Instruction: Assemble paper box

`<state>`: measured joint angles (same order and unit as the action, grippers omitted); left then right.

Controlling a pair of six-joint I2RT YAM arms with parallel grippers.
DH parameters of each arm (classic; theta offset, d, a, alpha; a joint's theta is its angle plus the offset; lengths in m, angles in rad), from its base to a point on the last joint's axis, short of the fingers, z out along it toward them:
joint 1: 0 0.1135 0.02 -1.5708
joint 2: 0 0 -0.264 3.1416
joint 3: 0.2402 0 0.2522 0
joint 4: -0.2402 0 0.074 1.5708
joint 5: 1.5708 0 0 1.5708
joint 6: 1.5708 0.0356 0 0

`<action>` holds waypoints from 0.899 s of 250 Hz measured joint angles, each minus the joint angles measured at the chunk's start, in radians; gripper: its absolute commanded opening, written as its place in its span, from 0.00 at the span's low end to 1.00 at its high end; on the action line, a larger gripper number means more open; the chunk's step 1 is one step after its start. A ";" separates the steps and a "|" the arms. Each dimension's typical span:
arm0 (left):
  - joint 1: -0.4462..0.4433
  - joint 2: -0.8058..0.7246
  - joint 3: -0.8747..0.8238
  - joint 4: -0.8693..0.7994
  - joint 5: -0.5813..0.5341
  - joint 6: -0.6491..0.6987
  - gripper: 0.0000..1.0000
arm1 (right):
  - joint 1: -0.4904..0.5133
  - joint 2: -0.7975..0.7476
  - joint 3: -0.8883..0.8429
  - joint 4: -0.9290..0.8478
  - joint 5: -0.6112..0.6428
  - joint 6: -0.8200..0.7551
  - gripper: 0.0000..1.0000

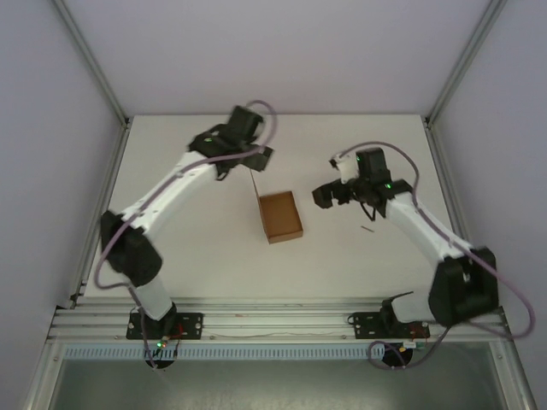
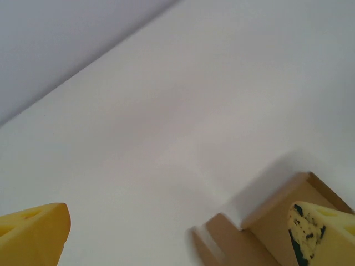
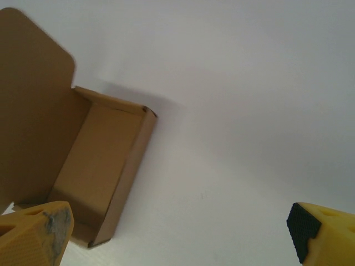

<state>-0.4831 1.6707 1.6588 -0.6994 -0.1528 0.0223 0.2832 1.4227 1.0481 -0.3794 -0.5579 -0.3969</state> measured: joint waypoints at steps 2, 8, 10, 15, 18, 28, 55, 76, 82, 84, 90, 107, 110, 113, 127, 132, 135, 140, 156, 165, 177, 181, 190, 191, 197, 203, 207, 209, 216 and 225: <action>0.013 -0.021 -0.022 0.010 0.003 -0.015 1.00 | 0.002 0.016 0.010 0.000 -0.008 -0.019 1.00; 0.036 -0.055 -0.066 0.026 0.007 -0.041 1.00 | 0.007 0.065 0.051 -0.008 -0.034 -0.075 1.00; 0.043 -0.068 -0.080 0.029 0.008 -0.053 1.00 | 0.011 0.082 0.063 -0.011 -0.040 -0.097 1.00; 0.062 -0.102 -0.126 0.045 0.011 -0.080 1.00 | 0.018 0.121 0.098 -0.021 -0.055 -0.144 1.00; 0.070 -0.119 -0.150 0.052 0.012 -0.093 1.00 | 0.023 0.144 0.116 -0.026 -0.061 -0.172 1.00; 0.092 -0.177 -0.240 0.088 0.016 -0.144 1.00 | 0.051 0.233 0.195 -0.058 -0.074 -0.273 1.00; 0.109 -0.292 -0.493 0.169 0.063 -0.264 1.00 | 0.136 0.473 0.441 -0.179 -0.061 -0.475 1.00; 0.113 -0.345 -0.661 0.201 0.107 -0.341 1.00 | 0.193 0.641 0.621 -0.270 -0.020 -0.580 0.97; 0.114 -0.356 -0.696 0.204 0.117 -0.357 1.00 | 0.207 0.683 0.663 -0.295 -0.009 -0.604 0.95; 0.115 -0.360 -0.707 0.204 0.118 -0.362 1.00 | 0.210 0.694 0.673 -0.301 -0.006 -0.610 0.94; 0.117 -0.375 -0.742 0.210 0.124 -0.381 1.00 | 0.221 0.728 0.709 -0.325 0.005 -0.629 0.92; 0.120 -0.416 -0.807 0.219 0.130 -0.420 1.00 | 0.241 0.800 0.780 -0.385 0.028 -0.667 0.80; 0.120 -0.423 -0.815 0.220 0.132 -0.425 1.00 | 0.243 0.809 0.789 -0.393 0.031 -0.674 0.75; 0.121 -0.430 -0.821 0.221 0.132 -0.430 1.00 | 0.245 0.820 0.800 -0.403 0.035 -0.681 0.70; 0.124 -0.459 -0.842 0.232 0.139 -0.452 1.00 | 0.252 0.852 0.832 -0.431 0.056 -0.694 0.44; 0.124 -0.468 -0.845 0.238 0.139 -0.458 1.00 | 0.255 0.861 0.841 -0.437 0.066 -0.695 0.38; 0.124 -0.475 -0.848 0.242 0.138 -0.462 1.00 | 0.256 0.865 0.844 -0.439 0.071 -0.696 0.35; 0.124 -0.483 -0.850 0.247 0.139 -0.468 1.00 | 0.259 0.871 0.849 -0.442 0.080 -0.695 0.30; 0.124 -0.508 -0.850 0.260 0.135 -0.481 1.00 | 0.264 0.877 0.854 -0.443 0.107 -0.679 0.23; 0.124 -0.521 -0.850 0.264 0.129 -0.487 1.00 | 0.266 0.877 0.854 -0.442 0.122 -0.660 0.21; 0.124 -0.537 -0.850 0.264 0.117 -0.494 1.00 | 0.270 0.877 0.852 -0.434 0.139 -0.628 0.13; 0.124 -0.544 -0.850 0.264 0.112 -0.496 1.00 | 0.271 0.876 0.848 -0.425 0.146 -0.605 0.11; 0.124 -0.557 -0.850 0.264 0.099 -0.500 1.00 | 0.272 0.872 0.835 -0.402 0.160 -0.561 0.08; 0.124 -0.558 -0.850 0.263 0.097 -0.501 1.00 | 0.273 0.872 0.832 -0.399 0.162 -0.554 0.07; 0.124 -0.566 -0.850 0.263 0.088 -0.504 1.00 | 0.273 0.865 0.819 -0.383 0.173 -0.520 0.06; 0.124 -0.576 -0.850 0.262 0.079 -0.507 1.00 | 0.276 0.852 0.799 -0.362 0.186 -0.484 0.05; 0.124 -0.580 -0.850 0.262 0.072 -0.510 1.00 | 0.277 0.842 0.780 -0.346 0.197 -0.454 0.05; 0.124 -0.583 -0.850 0.262 0.069 -0.513 1.00 | 0.278 0.838 0.773 -0.342 0.202 -0.444 0.05; 0.124 -0.594 -0.850 0.262 0.058 -0.516 1.00 | 0.281 0.815 0.734 -0.316 0.224 -0.391 0.05; 0.124 -0.607 -0.850 0.262 0.045 -0.521 1.00 | 0.285 0.782 0.678 -0.282 0.254 -0.325 0.05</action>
<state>-0.3592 1.0641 0.8085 -0.4370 -0.1081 -0.4984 0.5686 2.2044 1.7256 -0.6617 -0.3038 -0.7216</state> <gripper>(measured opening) 0.994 0.068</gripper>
